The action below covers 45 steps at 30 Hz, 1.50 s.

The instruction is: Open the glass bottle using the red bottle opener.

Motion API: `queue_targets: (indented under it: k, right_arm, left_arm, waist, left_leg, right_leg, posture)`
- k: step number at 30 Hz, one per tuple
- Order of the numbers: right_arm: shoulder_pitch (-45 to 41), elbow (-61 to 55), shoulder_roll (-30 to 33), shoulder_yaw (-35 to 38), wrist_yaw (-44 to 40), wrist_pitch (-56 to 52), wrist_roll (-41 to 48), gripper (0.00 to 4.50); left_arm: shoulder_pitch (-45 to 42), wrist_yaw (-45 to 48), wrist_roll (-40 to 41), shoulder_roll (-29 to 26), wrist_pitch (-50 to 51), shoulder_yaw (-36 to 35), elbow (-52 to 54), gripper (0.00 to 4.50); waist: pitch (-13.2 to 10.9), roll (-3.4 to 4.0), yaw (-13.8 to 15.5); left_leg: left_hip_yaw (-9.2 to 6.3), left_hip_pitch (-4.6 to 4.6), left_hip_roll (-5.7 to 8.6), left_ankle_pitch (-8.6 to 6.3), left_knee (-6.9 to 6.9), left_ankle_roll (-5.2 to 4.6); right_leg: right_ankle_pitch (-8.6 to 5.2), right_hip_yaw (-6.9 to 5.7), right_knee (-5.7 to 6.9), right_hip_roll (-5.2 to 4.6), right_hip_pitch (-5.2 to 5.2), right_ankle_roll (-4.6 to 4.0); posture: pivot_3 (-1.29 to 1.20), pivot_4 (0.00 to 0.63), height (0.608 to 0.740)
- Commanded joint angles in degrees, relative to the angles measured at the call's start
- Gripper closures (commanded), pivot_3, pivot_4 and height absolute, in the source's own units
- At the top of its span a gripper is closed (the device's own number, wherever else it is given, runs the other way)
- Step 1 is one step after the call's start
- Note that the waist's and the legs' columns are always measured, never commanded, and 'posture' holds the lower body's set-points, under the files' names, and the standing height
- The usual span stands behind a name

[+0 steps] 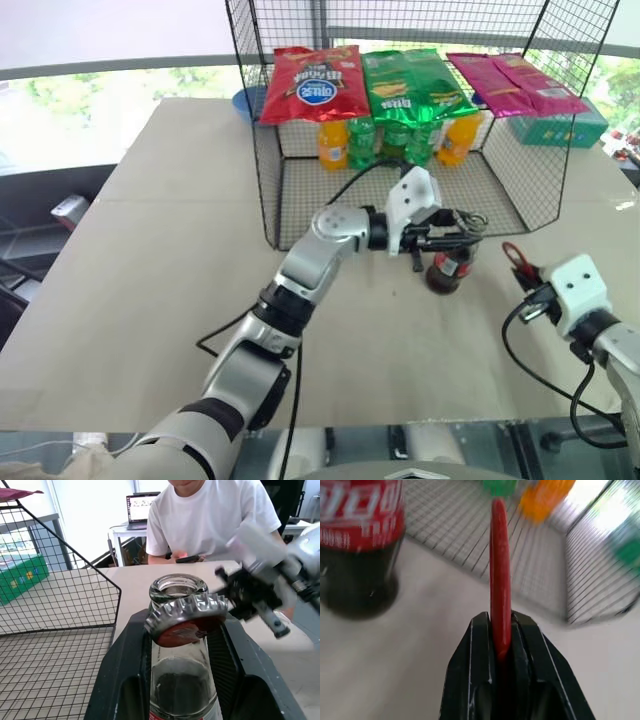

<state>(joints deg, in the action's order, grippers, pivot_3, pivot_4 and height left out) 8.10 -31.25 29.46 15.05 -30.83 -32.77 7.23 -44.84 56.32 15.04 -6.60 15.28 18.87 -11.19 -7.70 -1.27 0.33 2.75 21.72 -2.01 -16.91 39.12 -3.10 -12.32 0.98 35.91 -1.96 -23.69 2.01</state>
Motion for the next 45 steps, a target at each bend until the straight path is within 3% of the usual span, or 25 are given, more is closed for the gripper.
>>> queue_targets:
  k: [1, 8, 21, 25, 27, 29, 39, 45]
  right_arm:
    - [-4.15, -0.29, -0.09, -1.70, 1.66, -5.53, 1.62, 3.28]
    - [-4.35, 3.14, 0.41, -4.29, 1.82, -8.22, 2.18, 0.03]
    - [-3.08, 1.95, -0.11, -1.52, 5.17, -4.12, 2.49, 0.03]
    - [-1.45, 1.31, 0.31, -1.24, 5.36, -3.87, 2.41, 0.00]
    - [-1.15, 1.16, 0.49, -0.89, 5.40, -3.73, 2.52, 0.00]
    - [-0.95, 0.92, 0.70, -0.42, 5.34, -3.80, 2.77, 0.00]
    - [0.26, -0.36, 1.68, 0.18, 3.85, 0.88, 3.02, 0.00]
    - [9.59, -1.16, 3.98, 6.46, -6.94, 9.13, 10.13, 0.00]
  left_arm:
    - [1.59, -0.76, -2.00, -1.17, 1.07, 0.73, -0.61, 3.34]
    - [1.77, -1.30, -2.20, -1.15, 1.34, 0.51, -0.10, 3.34]
    - [1.82, 0.17, -0.75, -1.95, 2.50, -0.01, 1.15, 3.34]
    - [2.06, -0.64, -0.36, -2.02, 2.77, -0.73, 2.13, 1.77]
    - [2.25, -1.41, -0.62, -1.92, 2.09, -1.28, 2.45, 0.70]
    - [2.48, -1.70, -0.07, -2.15, 2.28, -1.98, 3.34, 0.04]
    - [7.24, -2.87, 3.79, -5.38, 6.53, -6.18, 10.86, 0.04]
    - [21.14, -6.88, 4.69, -8.43, 1.88, -11.97, 18.67, 0.04]
  waist:
    - [-0.01, 0.04, -0.07]
    - [-0.02, 0.06, 0.37]
    - [-0.02, 0.07, 0.17]
    - [-0.16, 0.27, 0.11]
    - [-0.34, 0.38, 0.25]
    - [-0.39, 0.41, 0.41]
    - [-0.48, 0.52, 0.34]
    - [-0.53, 0.64, 0.35]
  left_leg:
    - [0.00, 0.00, -0.03, 0.00, 0.00, 0.00]
    - [-0.04, 0.09, -0.02, 0.00, -0.01, 0.00]
    - [-0.02, 0.06, -0.01, 0.00, -0.01, 0.00]
    - [0.01, 0.09, -0.02, 0.00, -0.01, 0.00]
    - [0.00, 0.18, -0.01, 0.00, -0.01, 0.00]
    - [0.00, 0.25, 0.07, 0.00, -0.01, 0.01]
    - [-0.03, 0.26, 0.19, 0.00, -0.03, 0.01]
    - [-0.06, 0.25, 0.13, 0.00, -0.07, 0.01]
  right_leg:
    - [0.02, -0.01, 0.00, 0.04, -0.01, -0.02]
    - [0.01, -0.06, -0.04, 0.09, -0.04, -0.03]
    - [0.00, -0.05, -0.04, 0.17, -0.04, 0.00]
    - [0.00, -0.02, -0.04, 0.17, -0.07, 0.00]
    - [0.01, -0.02, -0.04, 0.16, -0.14, 0.01]
    - [0.02, -0.02, -0.04, 0.16, -0.21, 0.01]
    - [0.00, -0.02, -0.06, 0.09, -0.21, 0.10]
    - [0.03, -0.04, -0.06, 0.08, -0.21, 0.18]
  posture:
    - [0.00, 0.150, 0.740]
    - [0.00, 0.150, 0.740]
    - [0.00, 0.150, 0.740]
    - [0.00, 0.150, 0.740]
    - [0.00, 0.150, 0.740]
    - [0.00, 0.150, 0.740]
    - [0.00, 0.150, 0.740]
    - [0.00, 0.150, 0.740]
